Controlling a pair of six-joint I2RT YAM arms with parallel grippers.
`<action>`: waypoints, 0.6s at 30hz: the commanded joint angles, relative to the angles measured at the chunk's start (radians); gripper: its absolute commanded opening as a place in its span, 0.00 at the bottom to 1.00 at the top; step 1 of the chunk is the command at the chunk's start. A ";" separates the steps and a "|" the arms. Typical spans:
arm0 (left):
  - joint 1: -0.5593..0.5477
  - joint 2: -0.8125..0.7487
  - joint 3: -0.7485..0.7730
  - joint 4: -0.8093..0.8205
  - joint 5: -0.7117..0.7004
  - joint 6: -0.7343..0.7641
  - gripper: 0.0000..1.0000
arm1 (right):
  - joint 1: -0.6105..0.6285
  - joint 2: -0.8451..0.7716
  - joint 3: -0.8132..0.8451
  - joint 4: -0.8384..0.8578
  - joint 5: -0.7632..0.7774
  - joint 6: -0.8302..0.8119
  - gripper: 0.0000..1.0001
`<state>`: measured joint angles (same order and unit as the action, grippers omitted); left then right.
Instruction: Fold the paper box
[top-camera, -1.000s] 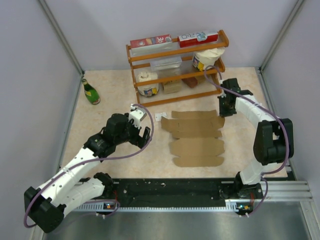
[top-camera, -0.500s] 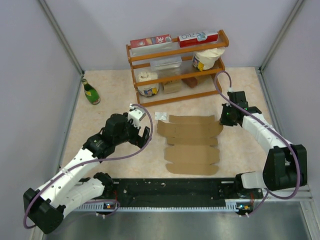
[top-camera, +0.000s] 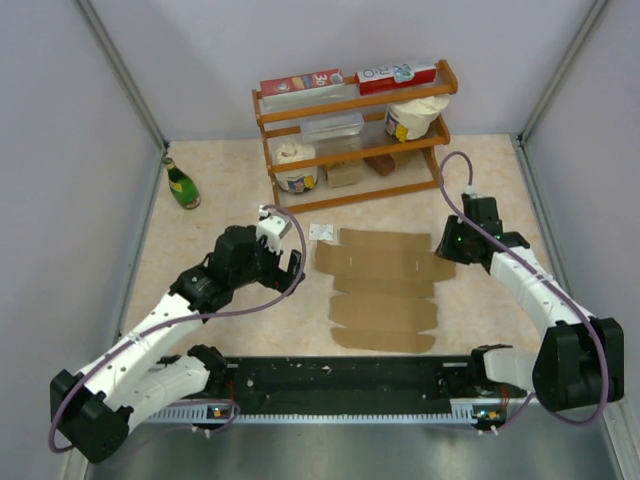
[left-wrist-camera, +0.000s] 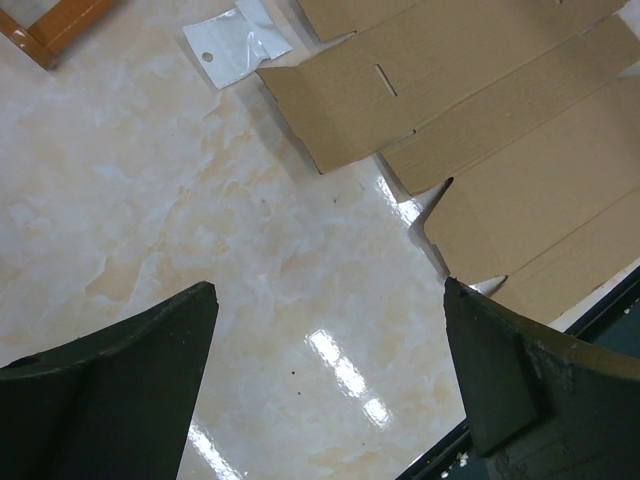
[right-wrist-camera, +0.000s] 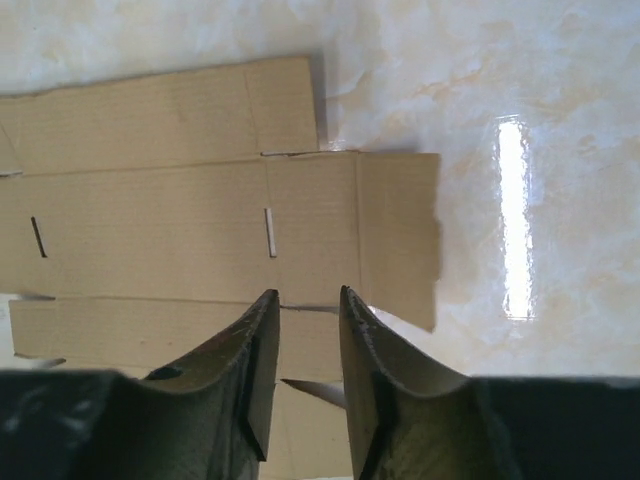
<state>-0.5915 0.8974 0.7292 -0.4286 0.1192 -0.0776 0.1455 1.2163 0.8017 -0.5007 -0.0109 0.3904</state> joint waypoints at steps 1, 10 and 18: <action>0.004 0.006 0.039 0.091 0.014 -0.076 0.99 | -0.007 -0.061 -0.007 0.044 -0.044 0.007 0.34; 0.002 0.037 0.102 0.116 -0.172 -0.152 0.99 | -0.006 -0.192 -0.013 0.105 -0.023 -0.016 0.69; 0.028 -0.052 0.042 0.139 -0.328 -0.289 0.99 | -0.006 -0.144 0.002 0.160 0.002 0.005 0.84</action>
<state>-0.5816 0.8986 0.7853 -0.3470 -0.1055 -0.2749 0.1455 1.0355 0.7906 -0.3965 -0.0383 0.3866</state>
